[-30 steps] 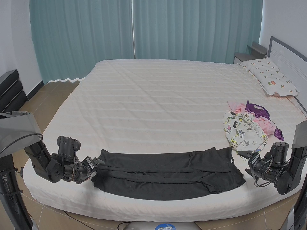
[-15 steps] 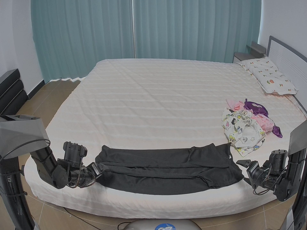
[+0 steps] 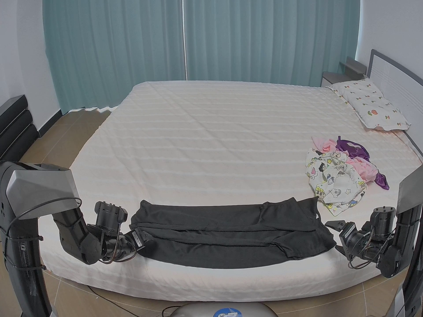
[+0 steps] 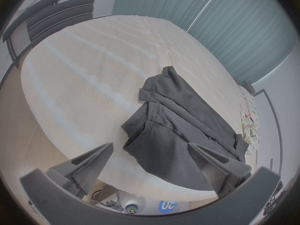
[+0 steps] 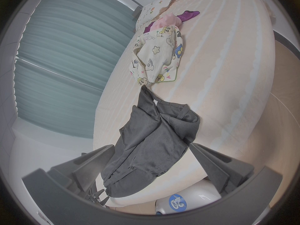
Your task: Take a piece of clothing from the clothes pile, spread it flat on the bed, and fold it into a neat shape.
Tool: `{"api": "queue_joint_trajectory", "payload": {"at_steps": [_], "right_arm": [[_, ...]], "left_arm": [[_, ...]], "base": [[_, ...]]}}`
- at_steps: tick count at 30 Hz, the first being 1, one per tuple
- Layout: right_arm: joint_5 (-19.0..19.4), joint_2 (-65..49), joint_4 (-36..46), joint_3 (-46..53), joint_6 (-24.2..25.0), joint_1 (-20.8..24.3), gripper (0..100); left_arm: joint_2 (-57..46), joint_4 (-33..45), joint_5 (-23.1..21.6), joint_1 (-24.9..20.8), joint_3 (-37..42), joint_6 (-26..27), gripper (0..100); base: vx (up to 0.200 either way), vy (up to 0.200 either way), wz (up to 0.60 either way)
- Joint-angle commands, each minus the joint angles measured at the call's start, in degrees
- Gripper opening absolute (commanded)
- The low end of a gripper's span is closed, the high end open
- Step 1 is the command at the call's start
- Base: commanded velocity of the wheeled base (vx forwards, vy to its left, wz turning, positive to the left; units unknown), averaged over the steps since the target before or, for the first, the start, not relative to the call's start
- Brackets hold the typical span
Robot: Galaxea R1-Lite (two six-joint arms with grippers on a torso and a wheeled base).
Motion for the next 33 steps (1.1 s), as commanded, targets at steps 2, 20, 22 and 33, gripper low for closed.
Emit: {"api": "queue_joint_trajectory", "payload": {"at_steps": [2,20,22,33], "right_arm": [[0.02,0.2,-1.0,0.09,-0.02,0.03,100],[0.1,0.46,-1.0,0.62,-0.02,0.03,100],[0.1,0.46,-0.91,0.62,-0.02,0.03,100],[0.1,0.73,-0.91,0.71,-0.02,0.12,100]], "left_arm": [[2.13,-0.05,1.34,-0.26,-0.63,2.72,0],[-0.86,1.0,5.29,0.61,5.79,2.37,0],[-1.3,1.35,5.29,0.61,6.14,2.46,0],[-2.88,4.96,4.77,0.7,5.35,2.28,100]], "base": [[0.0,0.0,0.0],[0.0,0.0,0.0],[0.0,0.0,0.0],[0.0,0.0,0.0]]}}
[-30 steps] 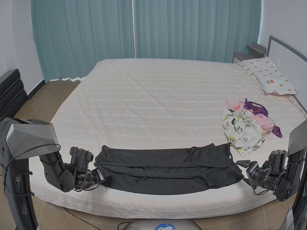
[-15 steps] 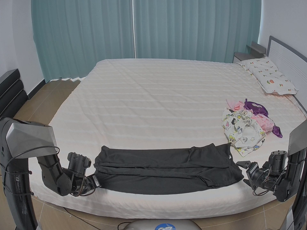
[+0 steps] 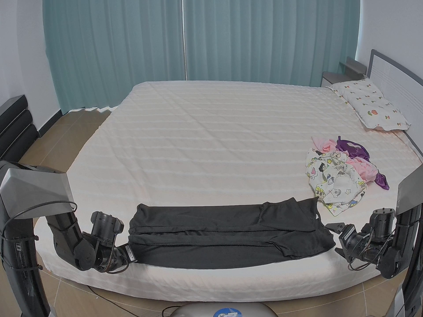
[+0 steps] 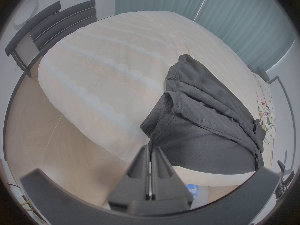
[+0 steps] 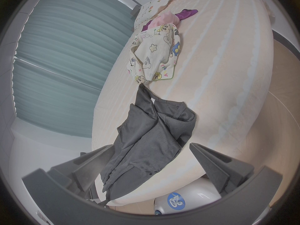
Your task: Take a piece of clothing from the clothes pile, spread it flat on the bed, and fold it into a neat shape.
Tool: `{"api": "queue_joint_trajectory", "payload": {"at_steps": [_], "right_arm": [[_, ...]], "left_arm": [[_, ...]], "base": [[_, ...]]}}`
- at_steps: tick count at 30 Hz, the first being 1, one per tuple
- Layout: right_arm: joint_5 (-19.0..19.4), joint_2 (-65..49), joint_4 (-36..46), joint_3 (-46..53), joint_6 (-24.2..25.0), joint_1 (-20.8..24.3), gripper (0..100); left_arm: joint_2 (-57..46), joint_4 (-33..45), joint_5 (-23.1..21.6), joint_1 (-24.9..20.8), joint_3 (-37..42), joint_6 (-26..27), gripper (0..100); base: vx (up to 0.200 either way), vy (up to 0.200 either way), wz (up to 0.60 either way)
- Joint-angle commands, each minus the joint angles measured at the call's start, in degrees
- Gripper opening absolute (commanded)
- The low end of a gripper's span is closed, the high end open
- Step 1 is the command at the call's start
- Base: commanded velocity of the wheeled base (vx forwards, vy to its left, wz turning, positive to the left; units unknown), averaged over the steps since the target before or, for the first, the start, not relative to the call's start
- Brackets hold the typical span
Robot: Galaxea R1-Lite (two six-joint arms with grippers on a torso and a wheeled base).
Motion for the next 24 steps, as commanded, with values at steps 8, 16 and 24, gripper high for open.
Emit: {"api": "queue_joint_trajectory", "payload": {"at_steps": [8,16,24], "right_arm": [[0.02,0.27,-0.93,0.01,-0.08,0.33,100],[0.02,0.27,-0.93,0.01,-0.08,0.33,100],[0.02,1.14,-1.02,-0.16,-0.17,0.42,100]], "left_arm": [[-2.91,-0.51,-0.8,0.21,-1.74,-2.95,100],[-5.11,-0.42,-5.81,-4.89,-8.42,-17.02,100],[0.6,-0.51,-3.96,-12.54,-13.78,-20.27,100]], "base": [[0.0,0.0,0.0],[0.0,0.0,0.0],[0.0,0.0,0.0]]}}
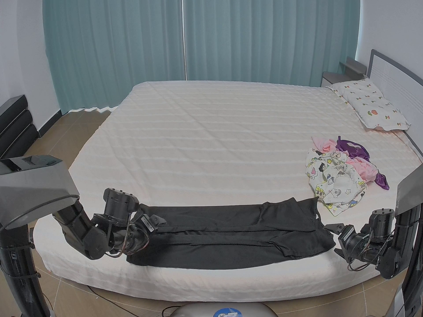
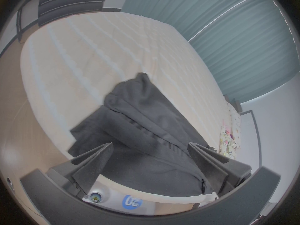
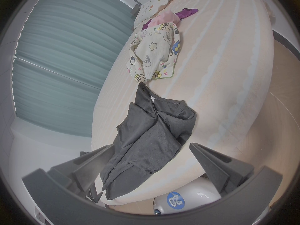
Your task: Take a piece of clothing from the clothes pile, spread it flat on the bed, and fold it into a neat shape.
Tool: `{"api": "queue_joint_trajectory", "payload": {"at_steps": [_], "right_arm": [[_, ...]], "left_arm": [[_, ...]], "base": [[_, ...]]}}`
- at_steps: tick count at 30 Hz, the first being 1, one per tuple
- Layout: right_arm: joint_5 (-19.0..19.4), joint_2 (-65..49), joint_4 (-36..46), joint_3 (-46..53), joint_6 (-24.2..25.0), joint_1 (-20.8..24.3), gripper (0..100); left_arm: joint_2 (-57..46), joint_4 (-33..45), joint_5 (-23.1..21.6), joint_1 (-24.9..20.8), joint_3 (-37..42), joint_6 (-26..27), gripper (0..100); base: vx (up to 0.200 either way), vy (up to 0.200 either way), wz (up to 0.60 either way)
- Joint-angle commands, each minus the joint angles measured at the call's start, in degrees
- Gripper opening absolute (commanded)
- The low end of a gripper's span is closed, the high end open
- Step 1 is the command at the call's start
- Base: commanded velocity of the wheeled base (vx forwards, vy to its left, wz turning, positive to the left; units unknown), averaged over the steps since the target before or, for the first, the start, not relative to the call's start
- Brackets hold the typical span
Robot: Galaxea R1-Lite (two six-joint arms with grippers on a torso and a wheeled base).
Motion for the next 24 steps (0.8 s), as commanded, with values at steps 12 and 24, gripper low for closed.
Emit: {"api": "queue_joint_trajectory", "payload": {"at_steps": [12,24], "right_arm": [[-0.07,2.01,-1.02,-0.55,-0.24,0.88,100],[-0.07,2.01,-1.02,-0.73,-0.15,0.71,100]], "left_arm": [[7.18,-1.37,6.47,-7.31,-4.68,-0.62,100],[12.1,-3.92,11.3,-7.4,-7.85,3.16,100]], "base": [[0.0,0.0,0.0],[0.0,0.0,0.0]]}}
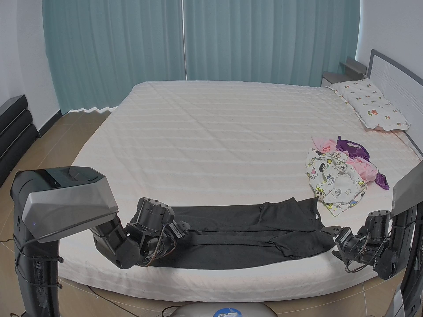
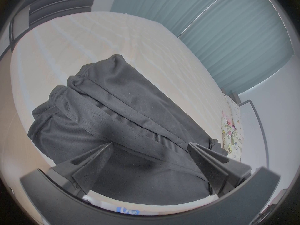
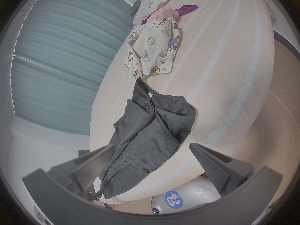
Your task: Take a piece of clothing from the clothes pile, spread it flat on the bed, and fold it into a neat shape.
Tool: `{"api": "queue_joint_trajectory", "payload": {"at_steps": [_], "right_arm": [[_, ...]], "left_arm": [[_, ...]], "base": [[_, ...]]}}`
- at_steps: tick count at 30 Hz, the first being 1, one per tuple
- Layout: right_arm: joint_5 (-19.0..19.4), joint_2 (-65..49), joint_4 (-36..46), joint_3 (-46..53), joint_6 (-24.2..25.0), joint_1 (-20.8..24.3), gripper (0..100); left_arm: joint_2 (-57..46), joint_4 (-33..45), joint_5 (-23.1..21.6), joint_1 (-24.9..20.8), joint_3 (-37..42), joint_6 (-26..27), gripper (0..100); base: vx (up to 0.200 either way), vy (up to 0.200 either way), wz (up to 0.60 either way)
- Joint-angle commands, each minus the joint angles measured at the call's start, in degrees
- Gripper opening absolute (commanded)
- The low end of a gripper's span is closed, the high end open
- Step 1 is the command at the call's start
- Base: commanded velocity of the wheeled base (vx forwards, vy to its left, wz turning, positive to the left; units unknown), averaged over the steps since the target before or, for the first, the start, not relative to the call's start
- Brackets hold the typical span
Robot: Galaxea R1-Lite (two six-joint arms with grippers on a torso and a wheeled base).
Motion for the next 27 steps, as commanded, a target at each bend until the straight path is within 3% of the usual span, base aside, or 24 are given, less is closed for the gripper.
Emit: {"api": "queue_joint_trajectory", "payload": {"at_steps": [1,3,6,10,27], "right_arm": [[0.02,0.19,-1.05,-0.08,0.02,-0.21,100],[0.02,0.19,-1.05,-0.08,0.02,-0.21,100],[0.19,0.19,-1.05,-0.08,0.11,-0.03,100],[0.19,0.9,-1.05,-0.08,0.11,-0.03,100],[0.19,1.34,-1.05,0.36,0.02,0.05,100]], "left_arm": [[3.8,-1.12,2.89,-0.16,-1.44,2.09,100],[4.15,-1.47,3.24,-0.16,-1.53,2.09,100],[5.82,-9.29,5.71,0.72,-1.53,1.91,100],[5.03,-14.21,5.88,0.8,1.37,1.83,100],[-0.77,-13.69,5.18,4.06,5.06,2.44,100]], "base": [[0.0,0.0,0.0],[0.0,0.0,0.0],[0.0,0.0,0.0],[0.0,0.0,0.0],[0.0,0.0,0.0]]}}
